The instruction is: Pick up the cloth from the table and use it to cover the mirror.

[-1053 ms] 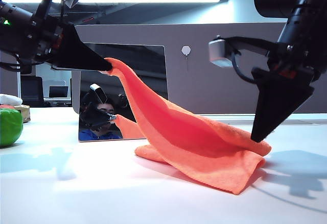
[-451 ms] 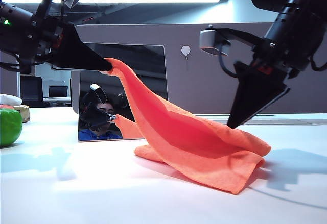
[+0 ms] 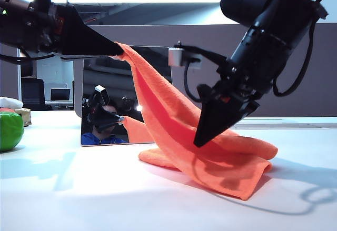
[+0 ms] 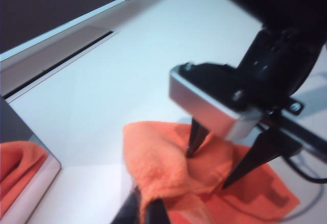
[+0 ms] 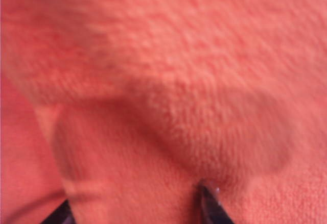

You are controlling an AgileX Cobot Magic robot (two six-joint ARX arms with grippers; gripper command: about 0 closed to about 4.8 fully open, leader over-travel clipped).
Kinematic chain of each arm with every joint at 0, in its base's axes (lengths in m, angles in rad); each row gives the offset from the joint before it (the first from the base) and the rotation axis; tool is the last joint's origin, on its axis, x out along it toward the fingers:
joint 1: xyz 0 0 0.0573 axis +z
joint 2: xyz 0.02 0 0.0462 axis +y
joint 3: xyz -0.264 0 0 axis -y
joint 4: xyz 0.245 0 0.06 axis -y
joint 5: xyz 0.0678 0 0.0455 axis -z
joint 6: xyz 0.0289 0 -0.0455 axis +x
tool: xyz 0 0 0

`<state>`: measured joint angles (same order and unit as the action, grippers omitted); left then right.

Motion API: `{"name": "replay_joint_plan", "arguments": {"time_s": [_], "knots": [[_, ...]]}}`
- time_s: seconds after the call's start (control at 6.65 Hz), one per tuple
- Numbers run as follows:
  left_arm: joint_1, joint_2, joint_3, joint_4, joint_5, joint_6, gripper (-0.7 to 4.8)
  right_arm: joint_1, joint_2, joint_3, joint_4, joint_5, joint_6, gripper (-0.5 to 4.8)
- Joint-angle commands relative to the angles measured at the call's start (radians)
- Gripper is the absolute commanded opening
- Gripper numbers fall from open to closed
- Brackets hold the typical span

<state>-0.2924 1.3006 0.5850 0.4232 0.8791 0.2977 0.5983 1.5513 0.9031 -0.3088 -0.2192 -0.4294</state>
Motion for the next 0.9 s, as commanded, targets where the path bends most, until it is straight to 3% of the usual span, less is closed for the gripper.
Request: {"name": "replay_joint_plan", "arguments": {"time_s": [0.15, 0.3, 0.45, 0.6, 0.9], "knots": [[0.001, -0.003, 0.002, 0.028, 0.019, 0.0, -0.06, 0.001, 0.006, 0.002, 0.052, 0.454, 0.175, 2.84], [0.001, -0.003, 0.003, 0.041, 0.024, -0.003, -0.06, -0.002, 0.008, 0.002, 0.06, 0.564, 0.238, 2.84], [0.001, -0.003, 0.003, 0.061, 0.023, -0.016, -0.06, -0.009, 0.008, 0.002, 0.059, 0.57, 0.256, 2.84], [0.001, -0.005, 0.003, 0.159, 0.024, -0.119, -0.06, -0.019, 0.009, 0.002, 0.059, 0.586, 0.281, 2.85], [0.001, -0.01, 0.002, 0.238, 0.027, -0.186, -0.06, -0.019, 0.041, 0.002, 0.074, 0.579, 0.293, 2.84]]}}
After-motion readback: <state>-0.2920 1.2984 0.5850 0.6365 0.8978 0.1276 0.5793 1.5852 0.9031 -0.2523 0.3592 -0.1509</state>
